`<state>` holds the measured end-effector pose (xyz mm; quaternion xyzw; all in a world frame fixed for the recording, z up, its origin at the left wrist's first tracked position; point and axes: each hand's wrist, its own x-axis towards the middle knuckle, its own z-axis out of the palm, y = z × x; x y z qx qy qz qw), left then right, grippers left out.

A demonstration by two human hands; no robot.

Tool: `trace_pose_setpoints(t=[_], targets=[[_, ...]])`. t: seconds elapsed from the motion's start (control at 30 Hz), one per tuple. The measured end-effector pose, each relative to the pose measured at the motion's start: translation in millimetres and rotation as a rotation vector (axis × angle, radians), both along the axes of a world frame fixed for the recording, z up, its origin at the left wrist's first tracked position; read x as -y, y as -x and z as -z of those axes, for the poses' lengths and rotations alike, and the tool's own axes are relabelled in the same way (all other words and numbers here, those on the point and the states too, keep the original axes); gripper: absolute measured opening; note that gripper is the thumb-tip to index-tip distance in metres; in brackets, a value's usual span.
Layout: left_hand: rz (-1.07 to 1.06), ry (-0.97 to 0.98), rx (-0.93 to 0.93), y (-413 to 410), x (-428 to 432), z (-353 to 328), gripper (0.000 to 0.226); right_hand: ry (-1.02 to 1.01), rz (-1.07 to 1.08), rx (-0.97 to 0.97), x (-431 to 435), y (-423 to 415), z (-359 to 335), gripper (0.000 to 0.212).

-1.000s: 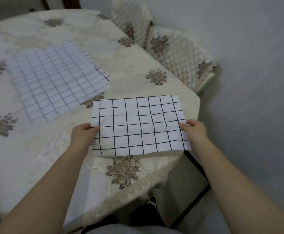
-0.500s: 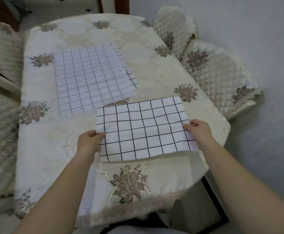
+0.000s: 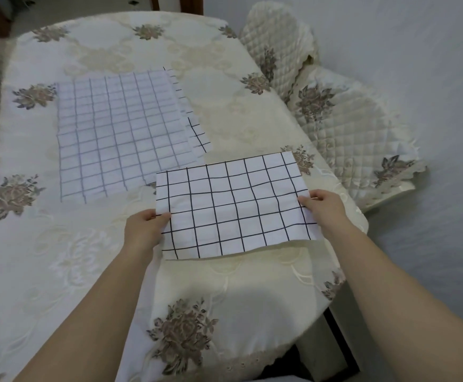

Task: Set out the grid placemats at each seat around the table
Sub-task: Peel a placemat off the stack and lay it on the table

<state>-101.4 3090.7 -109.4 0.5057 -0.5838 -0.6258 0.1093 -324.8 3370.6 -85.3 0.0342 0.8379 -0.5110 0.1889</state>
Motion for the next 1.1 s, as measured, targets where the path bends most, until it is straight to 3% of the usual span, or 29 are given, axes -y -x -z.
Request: trace_pose_setpoints(t=[0.2,0.3,0.57,0.93,1.1], targets=[[-0.084,0.012,0.003,49,-27,2,0.018,0.016,-0.103,0.029,-9,71,7,0.019],[-0.123,0.024,0.014,73,-48,5,0.008,0.002,-0.183,0.040,-18,111,8,0.015],[-0.266,-0.020,0.017,110,-87,4,0.010,-0.048,-0.360,0.017,-7,192,7,0.005],[-0.392,-0.081,0.007,148,-87,12,0.005,-0.142,-0.417,0.004,44,240,20,0.040],[-0.415,-0.200,0.038,150,-80,19,0.011,-0.200,-0.467,-0.005,48,242,25,0.019]])
